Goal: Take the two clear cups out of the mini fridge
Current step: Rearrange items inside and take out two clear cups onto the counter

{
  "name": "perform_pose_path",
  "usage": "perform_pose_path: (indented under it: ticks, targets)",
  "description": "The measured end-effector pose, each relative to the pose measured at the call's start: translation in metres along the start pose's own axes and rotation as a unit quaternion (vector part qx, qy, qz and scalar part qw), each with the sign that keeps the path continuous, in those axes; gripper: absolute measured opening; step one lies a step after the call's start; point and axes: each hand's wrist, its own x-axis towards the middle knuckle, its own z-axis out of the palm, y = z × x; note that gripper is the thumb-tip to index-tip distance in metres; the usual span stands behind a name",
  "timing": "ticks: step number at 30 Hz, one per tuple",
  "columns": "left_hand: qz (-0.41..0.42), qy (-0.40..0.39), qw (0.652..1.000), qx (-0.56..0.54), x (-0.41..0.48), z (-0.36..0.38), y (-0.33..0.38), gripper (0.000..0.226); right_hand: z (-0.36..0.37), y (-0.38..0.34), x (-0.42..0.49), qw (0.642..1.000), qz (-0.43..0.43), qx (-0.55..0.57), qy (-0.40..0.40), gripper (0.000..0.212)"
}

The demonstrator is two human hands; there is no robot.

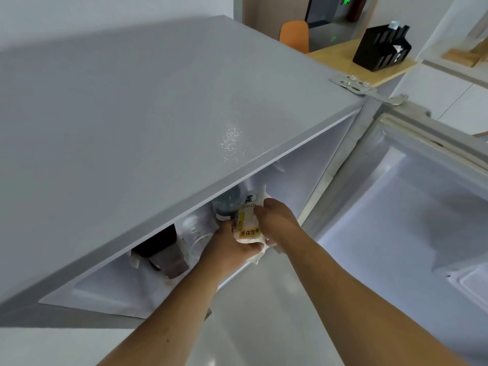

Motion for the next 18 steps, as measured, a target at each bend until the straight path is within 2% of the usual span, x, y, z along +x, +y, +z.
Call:
perform_pose_path:
  ticks: [3, 7, 12, 15, 18]
  targets:
    - [-0.002, -0.005, 0.998, -0.065, 0.008, 0.01, 0.002, 0.077, -0.007, 0.0, 0.011, 0.999, -0.017, -0.033, 0.009, 0.019]
    - [-0.037, 0.002, 0.988, -0.148, 0.019, 0.02, 0.007, 0.068, -0.014, -0.001, 0.028, 0.987, -0.069, -0.136, 0.041, 0.019]
    - [-0.079, 0.002, 0.952, -0.295, 0.03, 0.044, 0.017, 0.061, -0.015, 0.0, 0.048, 0.951, -0.139, -0.259, 0.092, 0.031]
    - [-0.078, 0.021, 0.933, -0.351, 0.036, 0.057, 0.021, 0.072, -0.015, 0.001, 0.057, 0.944, -0.154, -0.27, 0.107, 0.036]
    - [-0.07, 0.04, 0.916, -0.393, 0.045, 0.063, 0.02, 0.08, -0.015, 0.002, 0.065, 0.954, -0.168, -0.226, 0.103, 0.036]
